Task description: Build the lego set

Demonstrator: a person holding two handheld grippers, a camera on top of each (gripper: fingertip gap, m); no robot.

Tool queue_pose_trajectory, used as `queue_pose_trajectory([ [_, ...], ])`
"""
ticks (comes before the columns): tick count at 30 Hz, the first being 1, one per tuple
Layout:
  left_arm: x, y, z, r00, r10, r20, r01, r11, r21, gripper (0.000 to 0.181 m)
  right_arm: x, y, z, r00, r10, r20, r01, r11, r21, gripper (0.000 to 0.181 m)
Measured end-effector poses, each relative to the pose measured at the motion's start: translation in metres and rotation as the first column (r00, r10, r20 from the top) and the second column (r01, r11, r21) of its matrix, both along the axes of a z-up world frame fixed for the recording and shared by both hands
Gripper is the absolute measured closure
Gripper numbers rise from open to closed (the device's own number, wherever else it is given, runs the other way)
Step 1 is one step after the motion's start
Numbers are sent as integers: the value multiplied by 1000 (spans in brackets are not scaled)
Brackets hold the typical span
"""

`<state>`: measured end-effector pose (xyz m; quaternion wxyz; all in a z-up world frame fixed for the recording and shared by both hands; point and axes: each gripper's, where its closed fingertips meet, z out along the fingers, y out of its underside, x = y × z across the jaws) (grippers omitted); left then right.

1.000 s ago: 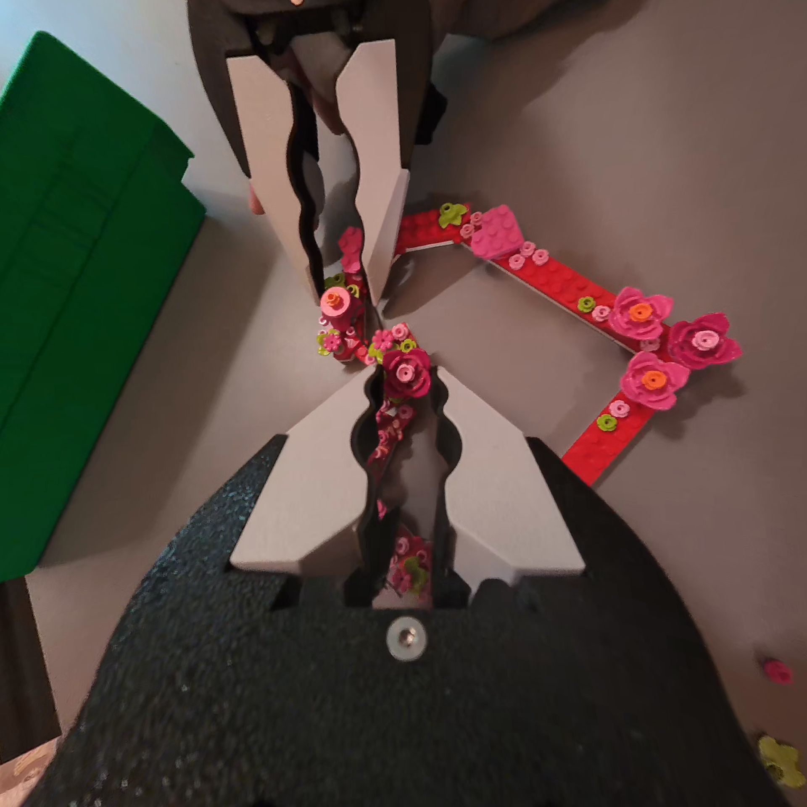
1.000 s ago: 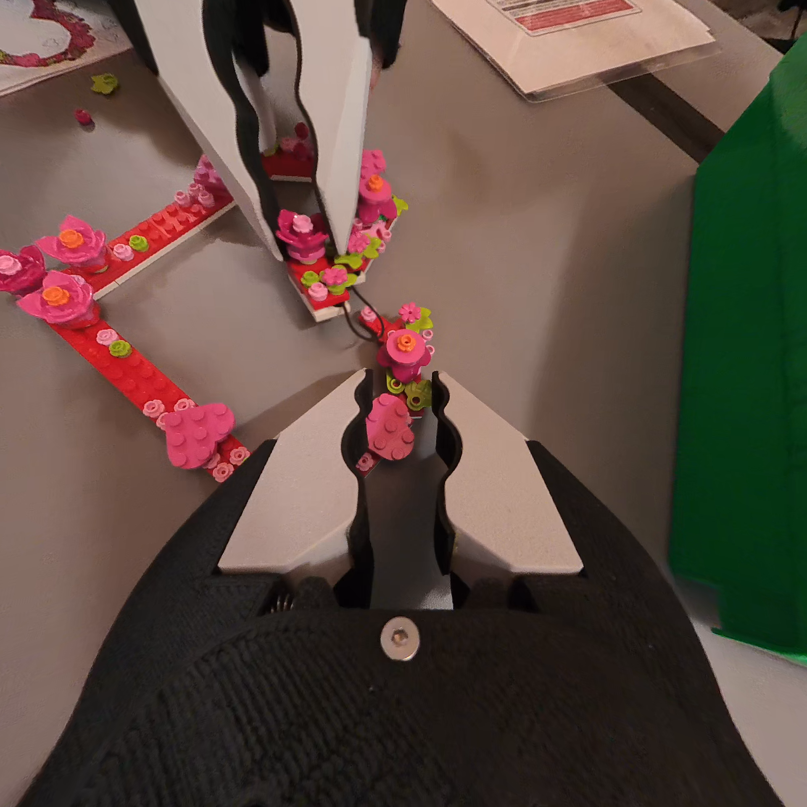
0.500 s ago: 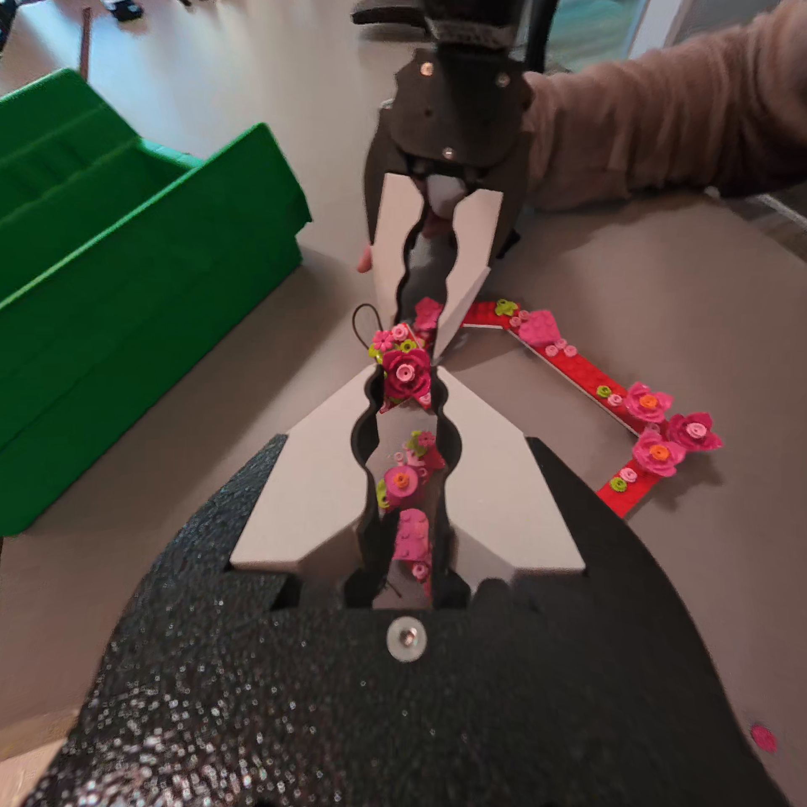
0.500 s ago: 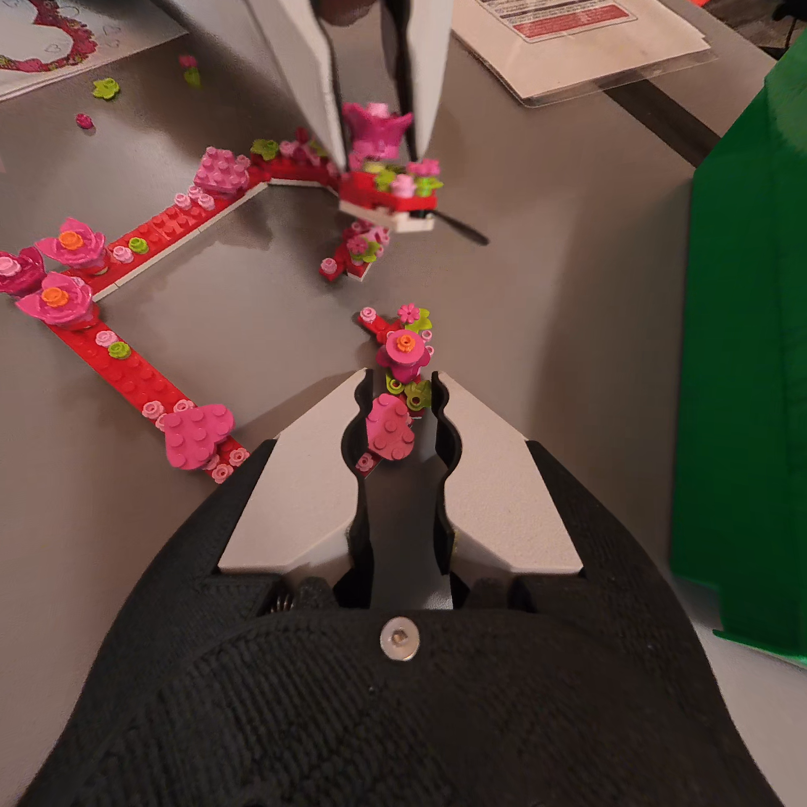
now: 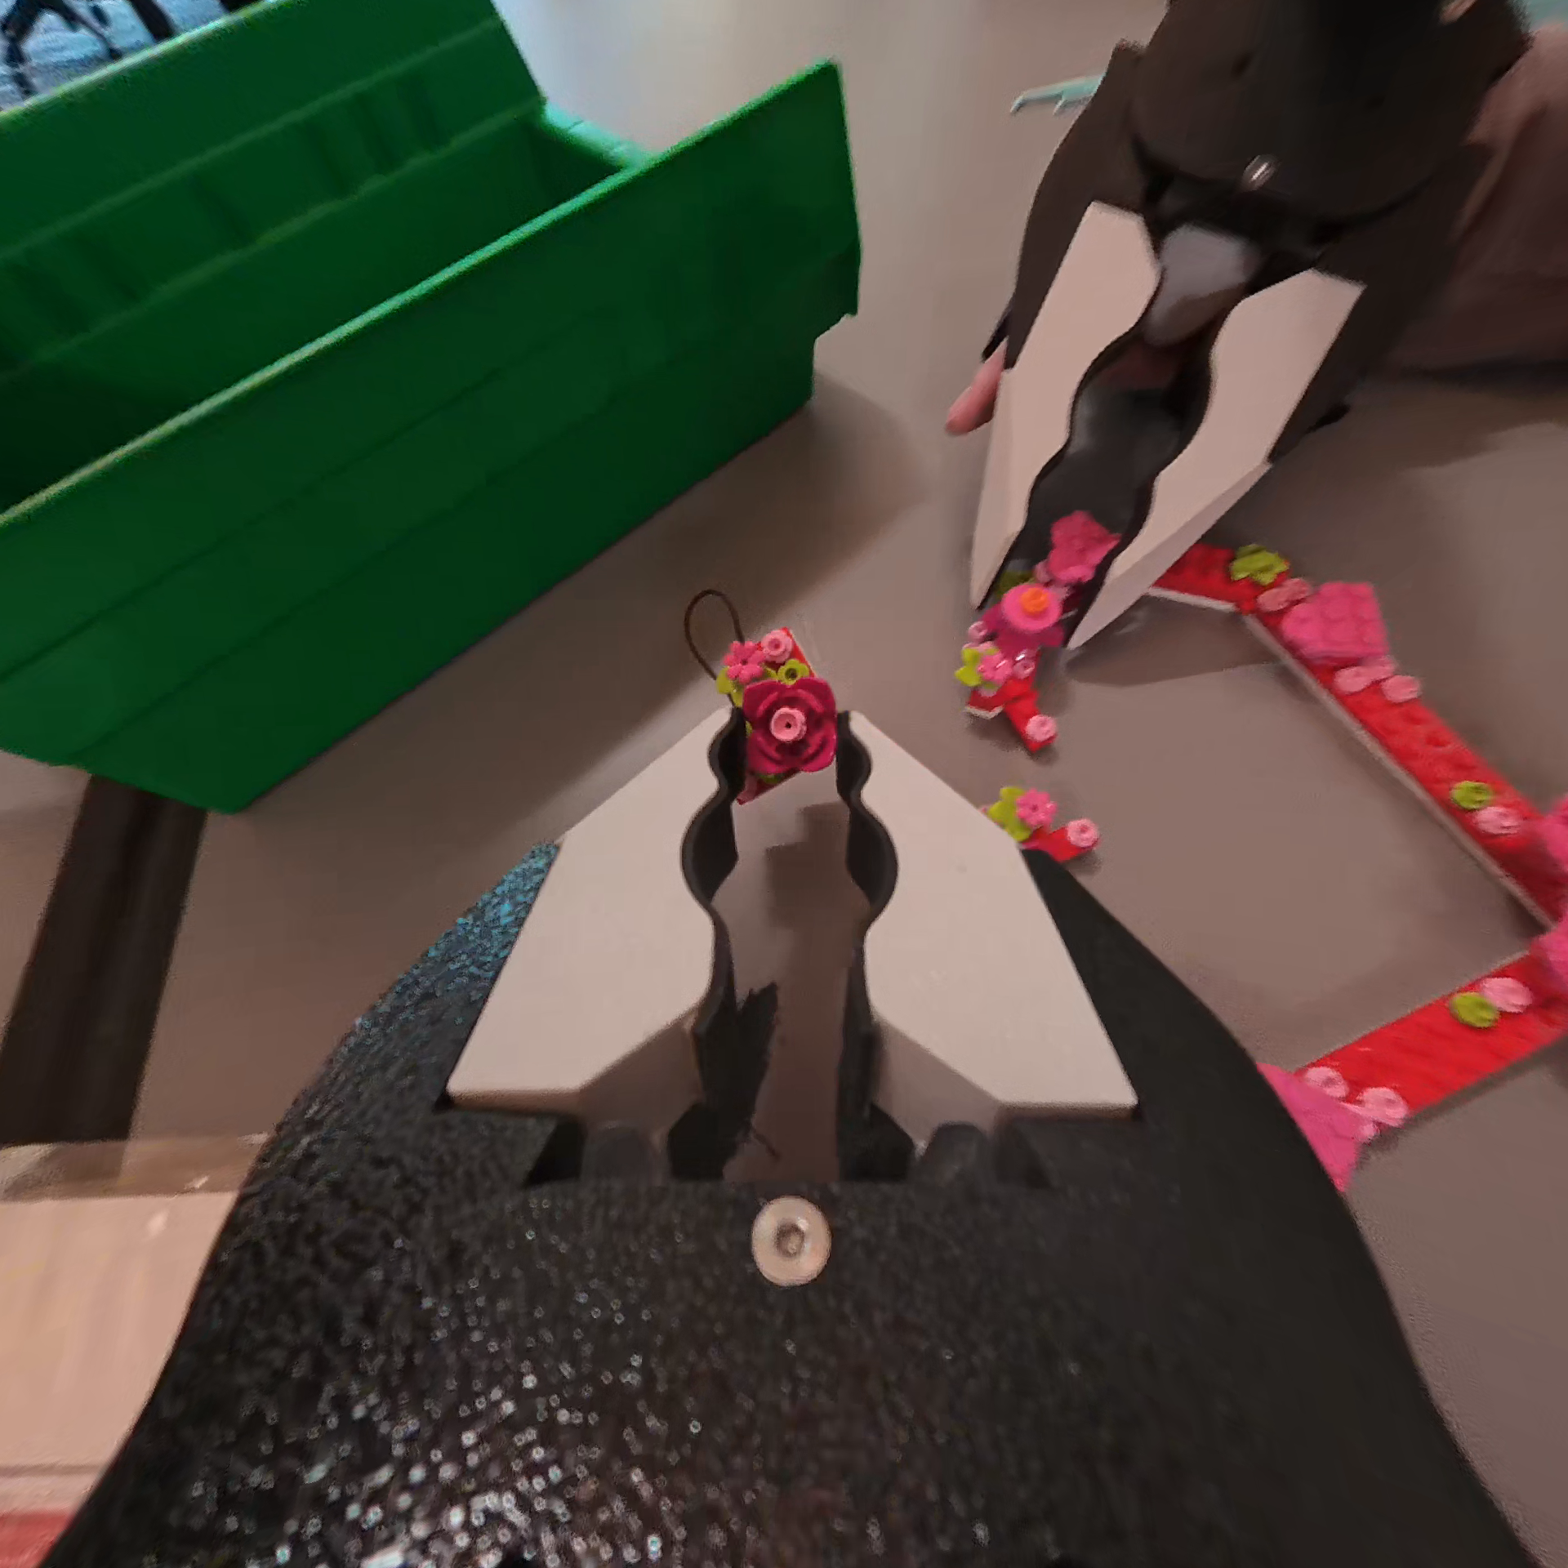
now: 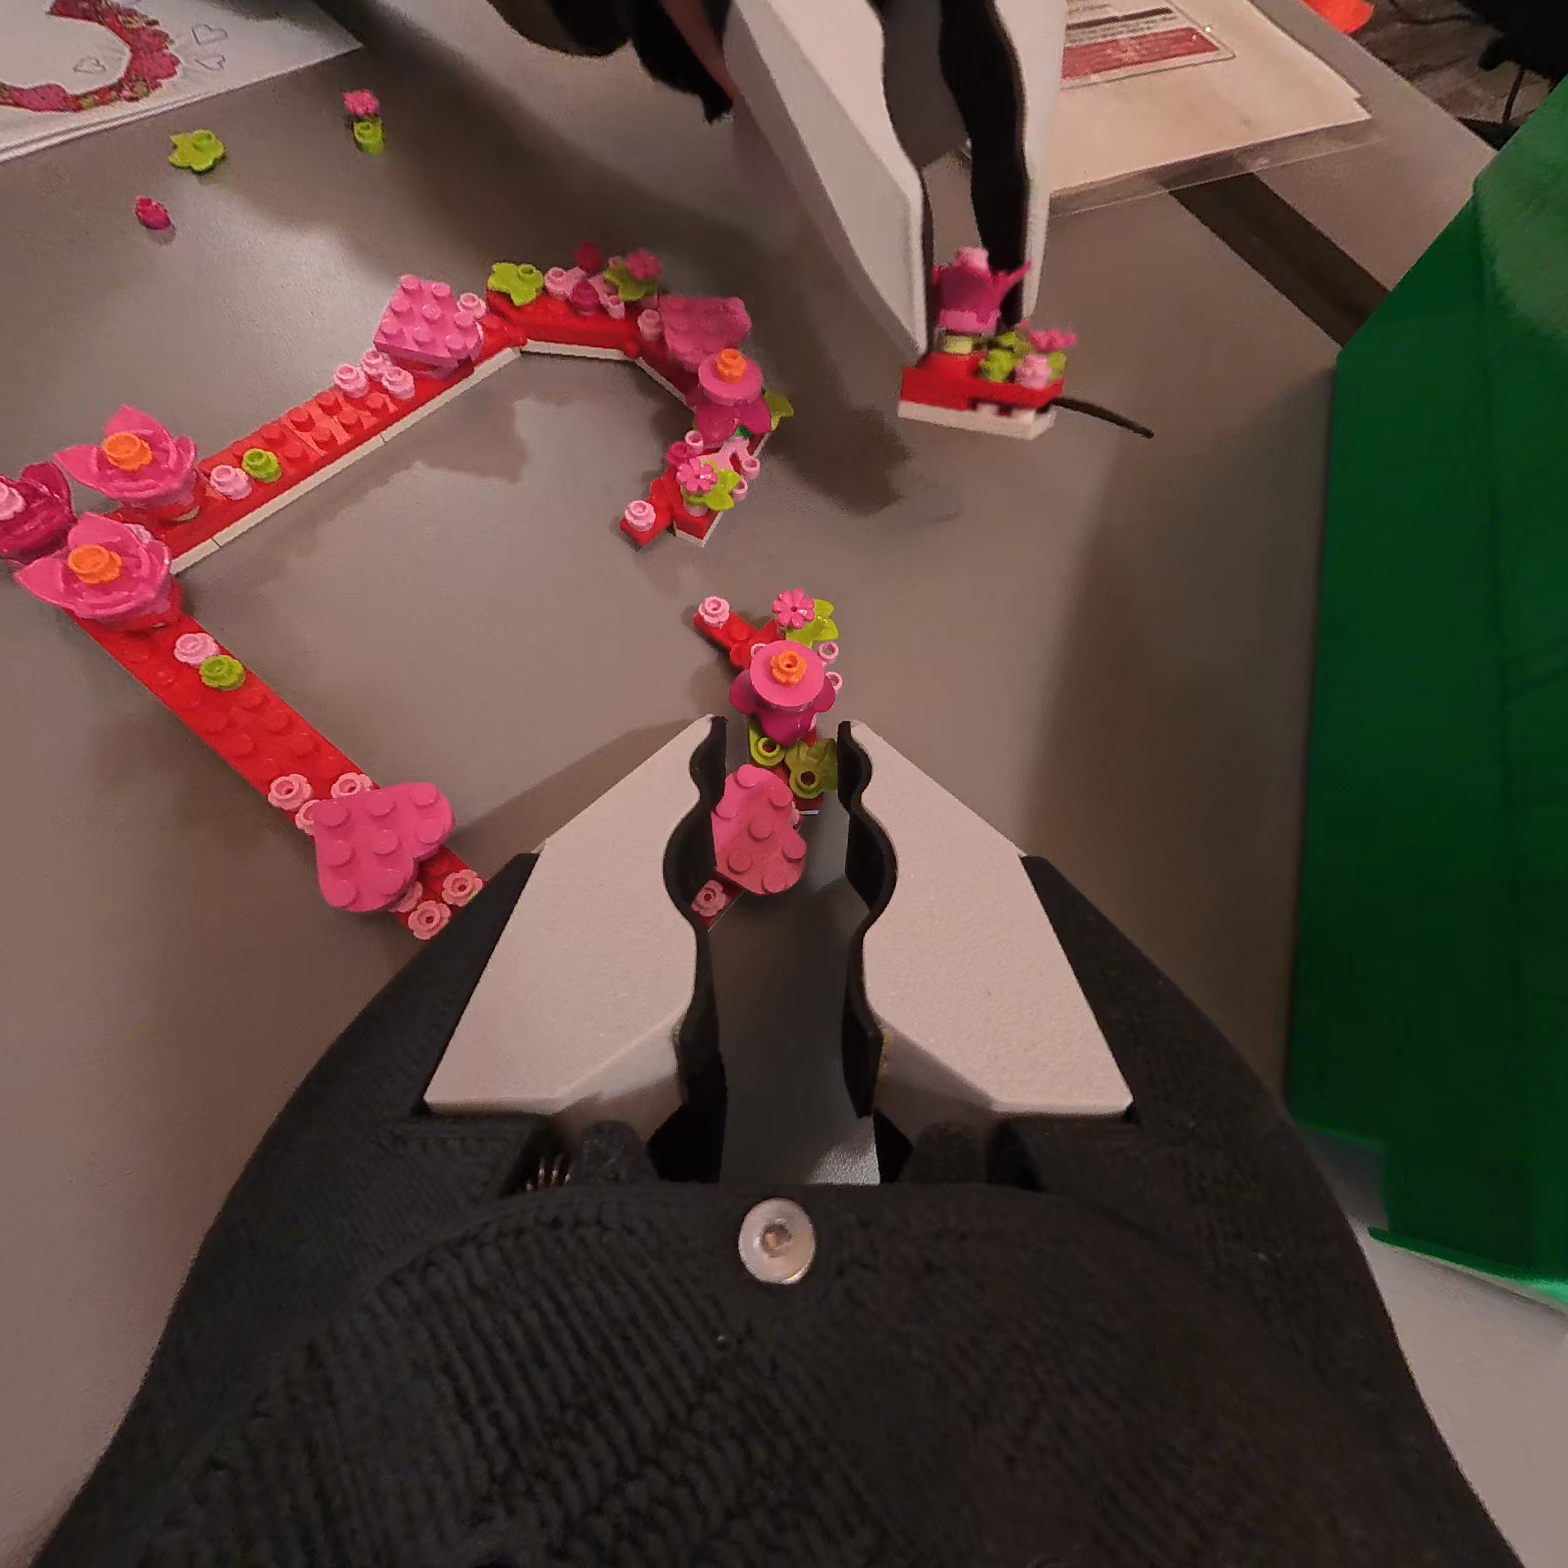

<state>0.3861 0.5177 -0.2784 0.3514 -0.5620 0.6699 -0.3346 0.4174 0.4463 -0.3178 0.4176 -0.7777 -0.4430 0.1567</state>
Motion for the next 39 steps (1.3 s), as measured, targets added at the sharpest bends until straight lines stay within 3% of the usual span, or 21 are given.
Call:
queue_pose_trajectory([
  [5,-1,9,-14,996,47,-80,-36,989,140,163,0,0,0,1000,5,-3,-5,1000,1,157],
  [11,-3,9,-20,993,45,-110,-31,991,130,163,0,-1,0,1000,18,0,-18,1000,6,157],
  [27,0,-16,-7,995,-96,-19,93,985,-145,163,0,1,5,1000,6,-24,-6,1000,23,160],
  [39,-1,-23,-14,988,-146,-47,129,959,-250,163,0,1,3,1000,5,-15,-4,1000,20,160],
])
